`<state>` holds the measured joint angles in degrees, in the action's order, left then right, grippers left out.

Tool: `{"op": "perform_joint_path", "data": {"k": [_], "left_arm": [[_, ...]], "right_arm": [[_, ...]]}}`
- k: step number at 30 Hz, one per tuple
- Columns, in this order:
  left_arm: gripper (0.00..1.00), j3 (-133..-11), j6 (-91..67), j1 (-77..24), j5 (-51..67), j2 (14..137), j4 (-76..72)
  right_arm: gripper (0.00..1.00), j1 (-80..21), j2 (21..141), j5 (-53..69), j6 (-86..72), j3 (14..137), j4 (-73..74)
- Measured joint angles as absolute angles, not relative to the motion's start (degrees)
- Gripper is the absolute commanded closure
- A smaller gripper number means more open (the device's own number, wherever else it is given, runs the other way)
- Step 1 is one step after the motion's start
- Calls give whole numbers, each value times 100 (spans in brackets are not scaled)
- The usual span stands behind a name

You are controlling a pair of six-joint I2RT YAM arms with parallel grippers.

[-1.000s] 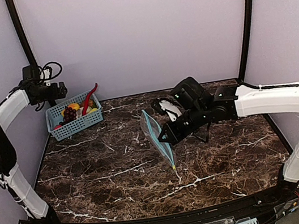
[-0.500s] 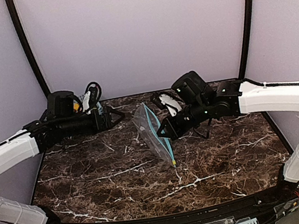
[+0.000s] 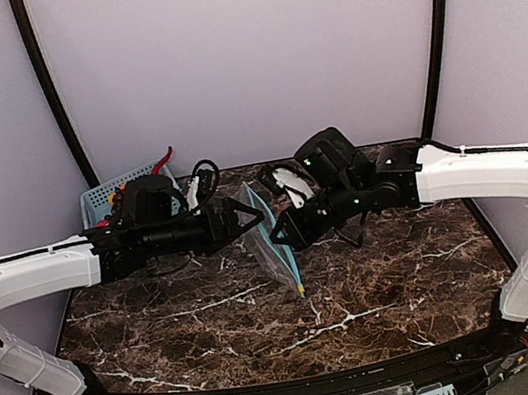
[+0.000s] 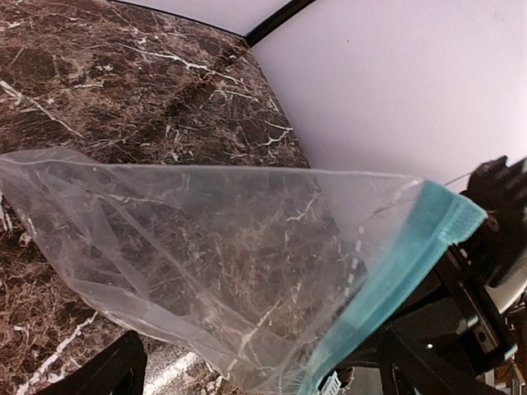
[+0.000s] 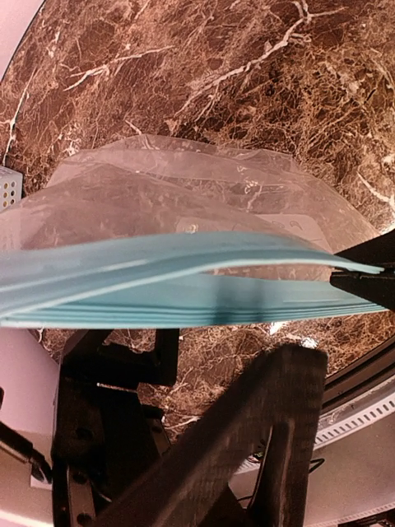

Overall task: Place the food in the zip-top bag and seal the zipper
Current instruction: Open the zipper food storage bag at the center of the board.

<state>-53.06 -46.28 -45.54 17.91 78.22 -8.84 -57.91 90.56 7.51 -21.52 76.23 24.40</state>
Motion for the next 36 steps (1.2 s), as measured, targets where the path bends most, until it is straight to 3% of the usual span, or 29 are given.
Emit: {"op": "perform_joint_path", "data": {"k": [4,9,16,19,25,34,36], "left_arm": [[5,-5542,-4486,-4635,1444,7972,-447],[17,-5693,-4375,-4724,1127,8005,-290],[54,-5697,-4351,-4838,915,8217,-198],[66,-5697,-4270,-4910,742,8243,-12],[97,-5701,-4062,-4980,395,8243,438],[99,-5719,-3745,-5098,-99,8182,1100],[99,-5728,-3715,-5133,-139,8110,1160]], "right_arm": [[100,-5843,9056,722,-2147,7629,2440],[100,-5916,9133,659,-2130,7721,2445],[100,-6001,9225,484,-2121,7813,2451],[100,-6018,9236,316,-2128,7848,2536],[100,-6036,9253,-631,-2366,8071,3103],[100,-6064,9310,-2045,-2891,8497,3972],[93,-6097,9349,-2158,-2945,8523,4069]]}}
